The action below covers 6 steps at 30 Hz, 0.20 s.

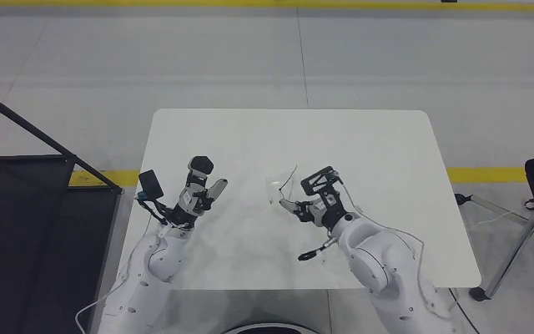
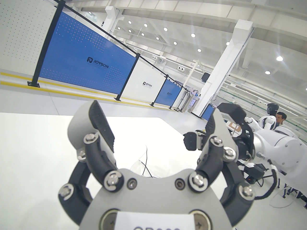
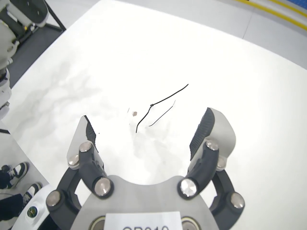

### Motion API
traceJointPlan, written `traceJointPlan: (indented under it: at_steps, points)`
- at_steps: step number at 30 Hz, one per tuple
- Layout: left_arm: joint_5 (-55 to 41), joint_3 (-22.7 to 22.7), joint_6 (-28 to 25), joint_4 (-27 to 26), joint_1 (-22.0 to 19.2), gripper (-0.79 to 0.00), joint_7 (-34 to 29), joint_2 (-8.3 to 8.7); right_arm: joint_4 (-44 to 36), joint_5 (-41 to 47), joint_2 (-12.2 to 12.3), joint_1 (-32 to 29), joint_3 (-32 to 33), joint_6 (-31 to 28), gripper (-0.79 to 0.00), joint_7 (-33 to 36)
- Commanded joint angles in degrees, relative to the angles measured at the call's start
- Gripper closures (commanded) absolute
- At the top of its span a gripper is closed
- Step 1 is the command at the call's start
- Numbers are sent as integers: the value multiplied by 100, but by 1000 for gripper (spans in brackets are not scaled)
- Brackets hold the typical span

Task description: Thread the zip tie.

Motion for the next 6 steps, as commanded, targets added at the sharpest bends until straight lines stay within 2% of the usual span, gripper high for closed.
traceJointPlan:
  at_steps: [1, 6]
  points:
    - [0, 0, 0, 0, 0, -785, 0, 0, -198, 63, 27, -145, 225, -44, -785, -125]
    - [0, 0, 0, 0, 0, -785, 0, 0, -838, 143, 95, -591, 803, -112, -785, -409]
